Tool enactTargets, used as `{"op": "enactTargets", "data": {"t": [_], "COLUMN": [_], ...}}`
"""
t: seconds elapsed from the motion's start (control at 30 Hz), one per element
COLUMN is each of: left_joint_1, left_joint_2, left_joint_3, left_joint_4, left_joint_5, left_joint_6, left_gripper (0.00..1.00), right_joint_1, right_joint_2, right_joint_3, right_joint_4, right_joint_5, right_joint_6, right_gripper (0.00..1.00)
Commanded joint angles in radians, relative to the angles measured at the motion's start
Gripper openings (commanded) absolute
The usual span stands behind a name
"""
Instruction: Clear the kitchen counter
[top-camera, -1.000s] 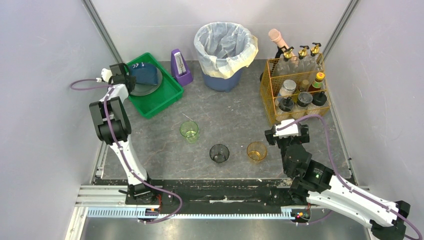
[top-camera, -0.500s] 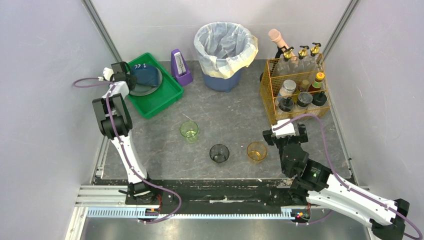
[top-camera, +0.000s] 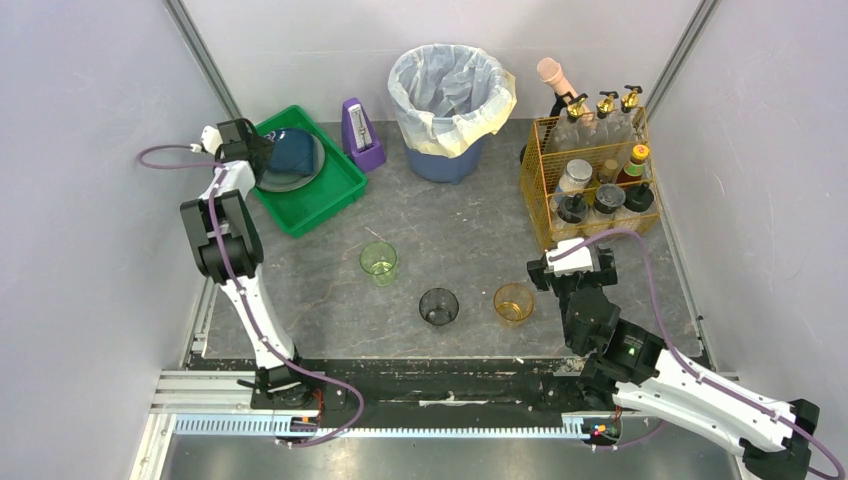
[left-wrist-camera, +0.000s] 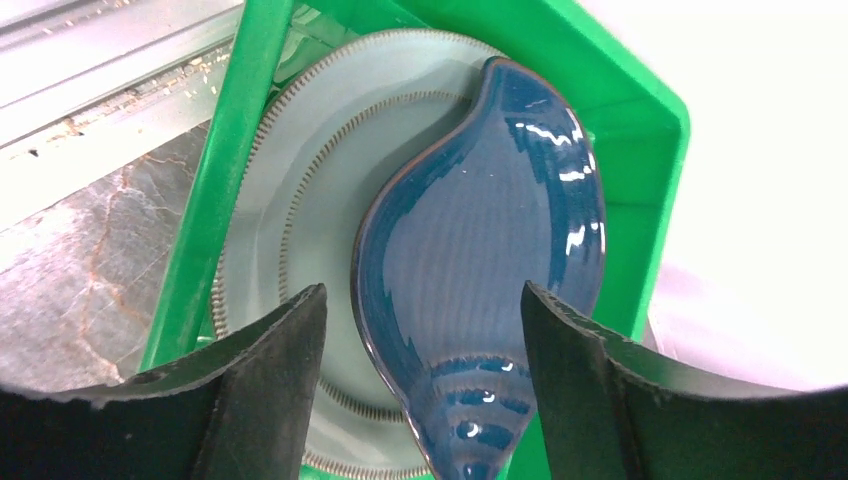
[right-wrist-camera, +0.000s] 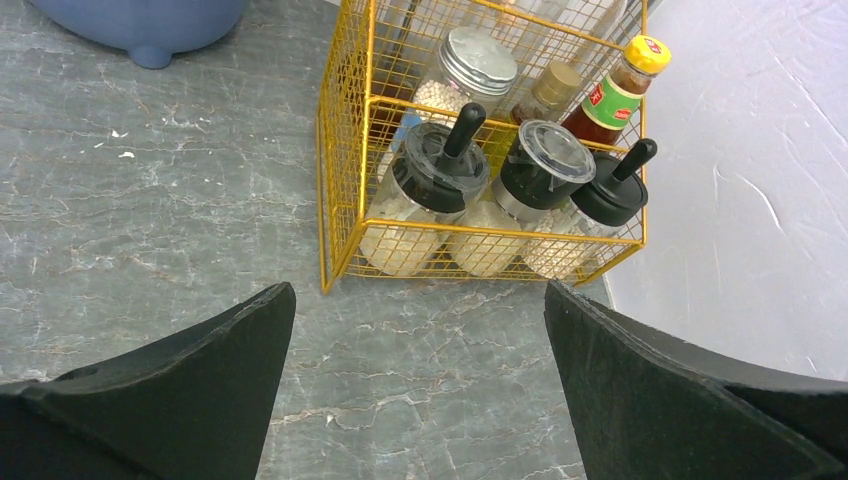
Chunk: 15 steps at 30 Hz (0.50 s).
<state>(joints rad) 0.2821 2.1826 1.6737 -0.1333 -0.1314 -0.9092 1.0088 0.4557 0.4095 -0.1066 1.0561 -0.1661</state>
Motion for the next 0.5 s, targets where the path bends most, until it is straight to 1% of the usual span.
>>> {"op": "enactTargets", "data": {"t": [0.0, 0.17, 0.27, 0.4, 0.47], "left_joint_1": [-0.003, -0.05, -0.105, -0.197, -0.254], "left_joint_2": [-0.147, -0.261, -0.328, -0.452, -0.513], "left_joint_3": [-0.034, -0.096, -0.138, -0.22, -0.248], "left_joint_4": [0.026, 0.009, -0.016, -0.032, -0.071], "left_joint_5": [0.001, -0.026, -0.074, -0.132, -0.176], "left_joint_6": [0.11, 0.24, 0.318, 0.384, 0.391], "left_gripper": [0.79, 0.85, 0.97, 0.99, 1.0], "right_joint_1": [0.004, 0.004, 0.004, 0.004, 0.005], "right_joint_2": [-0.019, -0.04, -0.051, -0.053, -0.05], "right_joint_3": [0.016, 0.025, 0.03, 0.043, 0.054], "right_joint_4": [0.018, 0.007, 0.003, -0.012, -0.027], "right_joint_5": [0.006, -0.012, -0.032, -0.054, -0.077], "right_joint_6": [0.023, 0.044, 0.052, 0.07, 0.089], "right_gripper": [0.98, 0.98, 0.98, 0.98, 0.98]}}
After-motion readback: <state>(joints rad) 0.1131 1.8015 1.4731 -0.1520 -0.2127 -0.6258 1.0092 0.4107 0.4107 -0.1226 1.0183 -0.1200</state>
